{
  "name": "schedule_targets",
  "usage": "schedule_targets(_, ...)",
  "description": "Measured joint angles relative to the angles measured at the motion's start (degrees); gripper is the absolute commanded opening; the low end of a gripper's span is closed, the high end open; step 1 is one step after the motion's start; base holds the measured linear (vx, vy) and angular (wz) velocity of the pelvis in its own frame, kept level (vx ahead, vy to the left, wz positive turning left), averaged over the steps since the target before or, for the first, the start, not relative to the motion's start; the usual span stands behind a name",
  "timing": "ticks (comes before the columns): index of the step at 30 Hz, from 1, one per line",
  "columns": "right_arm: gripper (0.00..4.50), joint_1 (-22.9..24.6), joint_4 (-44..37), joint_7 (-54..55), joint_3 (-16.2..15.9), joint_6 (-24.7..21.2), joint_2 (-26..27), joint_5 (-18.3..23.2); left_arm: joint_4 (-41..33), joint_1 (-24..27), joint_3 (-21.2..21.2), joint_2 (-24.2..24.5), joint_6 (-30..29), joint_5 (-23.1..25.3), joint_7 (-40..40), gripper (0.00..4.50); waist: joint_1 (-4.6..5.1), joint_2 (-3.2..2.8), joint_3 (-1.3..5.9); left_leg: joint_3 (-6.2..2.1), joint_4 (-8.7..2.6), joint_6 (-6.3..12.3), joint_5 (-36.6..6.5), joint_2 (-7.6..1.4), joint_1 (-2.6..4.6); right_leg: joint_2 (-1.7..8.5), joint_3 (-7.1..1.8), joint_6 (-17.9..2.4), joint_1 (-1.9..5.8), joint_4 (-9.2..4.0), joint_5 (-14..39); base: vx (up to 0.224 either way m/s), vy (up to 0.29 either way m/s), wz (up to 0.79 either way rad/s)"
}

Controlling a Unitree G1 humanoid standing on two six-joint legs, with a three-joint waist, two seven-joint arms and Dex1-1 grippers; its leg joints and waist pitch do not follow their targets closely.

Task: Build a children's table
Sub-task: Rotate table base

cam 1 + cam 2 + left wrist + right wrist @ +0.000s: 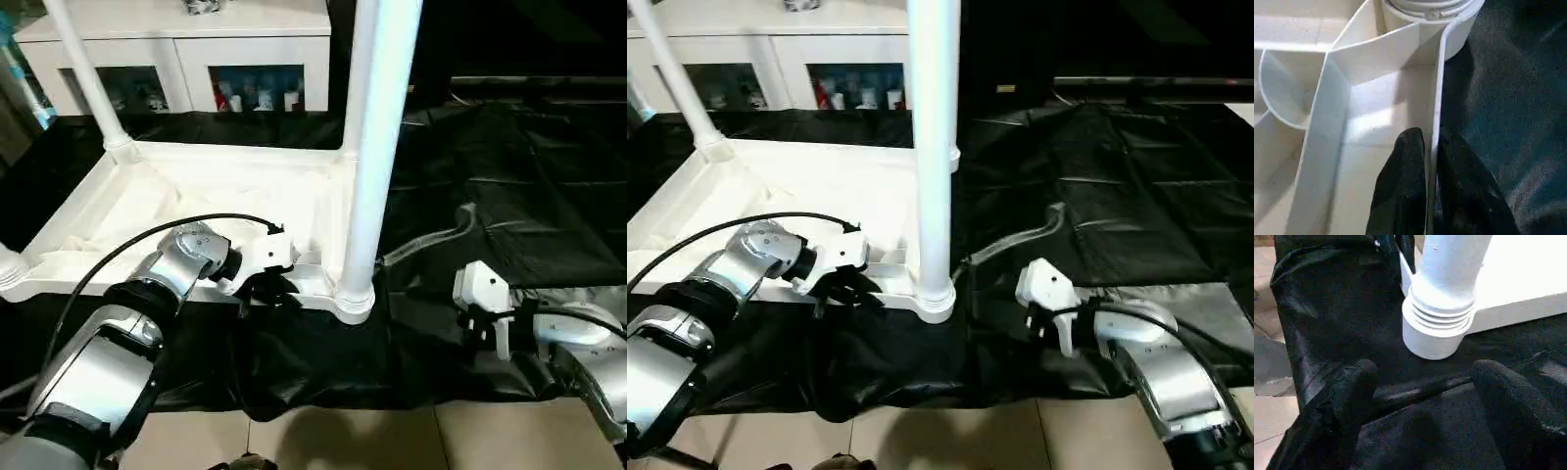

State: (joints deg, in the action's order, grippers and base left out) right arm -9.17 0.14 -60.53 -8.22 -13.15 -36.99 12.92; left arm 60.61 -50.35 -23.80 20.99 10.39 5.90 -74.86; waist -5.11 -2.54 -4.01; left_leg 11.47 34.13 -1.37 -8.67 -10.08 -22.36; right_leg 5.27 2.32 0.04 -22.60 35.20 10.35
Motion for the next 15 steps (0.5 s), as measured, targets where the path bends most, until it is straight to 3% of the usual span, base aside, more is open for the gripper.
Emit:
schedule_targets(7, 3.58, 0.0, 0.0, 0.0, -0.2, 0.0, 0.0, 0.0, 0.0, 0.0, 0.4, -0.2, 0.0, 0.0, -0.7, 0.37, 0.0, 0.0, 0.0, 0.0, 0.0, 0.01, 0.0, 0.0, 0.0, 0.0, 0.0, 0.0, 0.0, -0.02, 0.0, 0.0, 0.0, 0.0)
schedule_targets(9, 3.58, -0.1, 0.1, 0.6, -0.1, -0.2, 0.5, 0.0, -0.9, 0.8, 1.2, -0.4, -1.1, -0.4, -0.4, 0.13, -0.01, 0.04, 0.03, 0.0, -0.03, 0.01, 0.0, 0.0, 0.02, 0.0, 0.0, 0.0, 0.01, -0.03, 0.0, 0.0, 0.0, 0.0)
schedule_targets(12, 3.92, -1.4, 3.0, 5.4, 0.1, -0.9, 6.1, -0.1, -8.4, 6.3, 4.6, -2.3, -7.0, -3.2, 3.8, 0.03, 0.31, 0.04, 0.24, 0.07, -0.03, 0.08, -0.1, 0.01, 0.05, 0.05, 0.0, 0.0, -0.01, -0.01, 0.0, 0.0, 0.0, 0.0)
schedule_targets(15, 4.18, -2.3, 5.1, 8.7, 0.4, -0.9, 7.9, -0.3, -14.0, 9.4, 4.9, -4.6, -10.7, -4.0, 7.5, 0.0, 0.26, -0.28, 0.63, 0.11, -0.03, 0.22, -0.1, 0.09, 0.02, 0.11, -0.08, 0.0, 0.03, -0.2, 0.0, 0.0, 0.0, 0.0)
